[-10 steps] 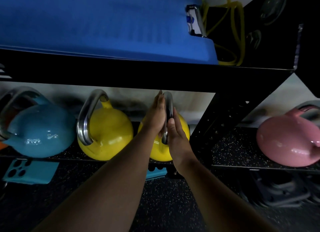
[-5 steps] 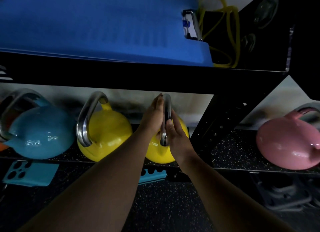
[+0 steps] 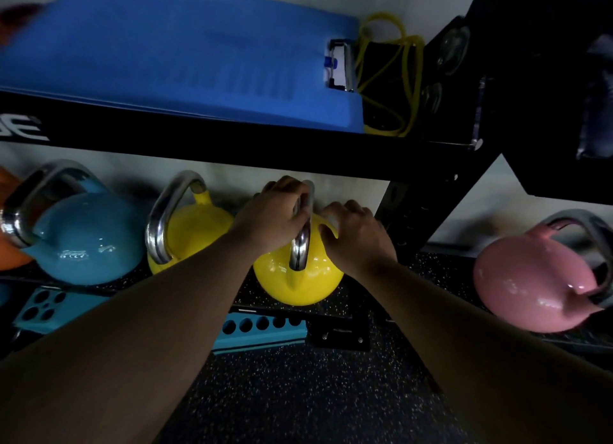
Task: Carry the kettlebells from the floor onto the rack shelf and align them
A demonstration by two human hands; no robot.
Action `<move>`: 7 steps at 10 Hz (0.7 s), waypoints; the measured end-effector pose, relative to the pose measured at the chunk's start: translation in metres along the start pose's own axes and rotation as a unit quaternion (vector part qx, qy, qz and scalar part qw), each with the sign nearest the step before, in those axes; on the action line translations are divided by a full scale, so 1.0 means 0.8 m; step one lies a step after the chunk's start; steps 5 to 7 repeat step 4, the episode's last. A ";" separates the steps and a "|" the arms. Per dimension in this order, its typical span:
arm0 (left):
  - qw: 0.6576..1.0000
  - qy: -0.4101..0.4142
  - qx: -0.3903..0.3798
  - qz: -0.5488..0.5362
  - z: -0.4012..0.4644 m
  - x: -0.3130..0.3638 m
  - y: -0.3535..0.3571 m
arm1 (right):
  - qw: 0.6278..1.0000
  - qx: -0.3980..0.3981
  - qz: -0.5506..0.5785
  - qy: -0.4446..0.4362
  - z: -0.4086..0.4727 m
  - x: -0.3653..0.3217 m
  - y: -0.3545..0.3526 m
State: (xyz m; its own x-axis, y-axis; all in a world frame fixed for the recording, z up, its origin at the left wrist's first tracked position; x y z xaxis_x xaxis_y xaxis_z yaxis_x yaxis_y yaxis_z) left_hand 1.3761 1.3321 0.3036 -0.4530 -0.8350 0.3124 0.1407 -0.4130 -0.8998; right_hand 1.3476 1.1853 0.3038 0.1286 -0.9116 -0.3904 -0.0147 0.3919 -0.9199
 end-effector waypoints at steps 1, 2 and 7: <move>0.999 0.014 -0.016 0.026 -0.006 0.011 -0.004 | 1.000 -0.001 -0.009 -0.019 -0.005 0.004 -0.011; 0.999 0.001 -0.034 0.039 -0.018 0.025 -0.011 | 0.999 -0.002 0.031 -0.028 -0.018 0.010 -0.028; 0.996 0.024 -0.034 0.073 -0.046 0.067 -0.046 | 0.997 0.022 0.051 -0.052 -0.058 0.019 -0.072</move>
Point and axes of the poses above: each hand's wrist, its own z-axis towards the middle knuckle, its own y-axis out of the palm, x = y × z, the point moved 5 cm from there along z, towards the middle knuckle, and after that the axes turned 6 degrees about y, right-handed, at the moved point
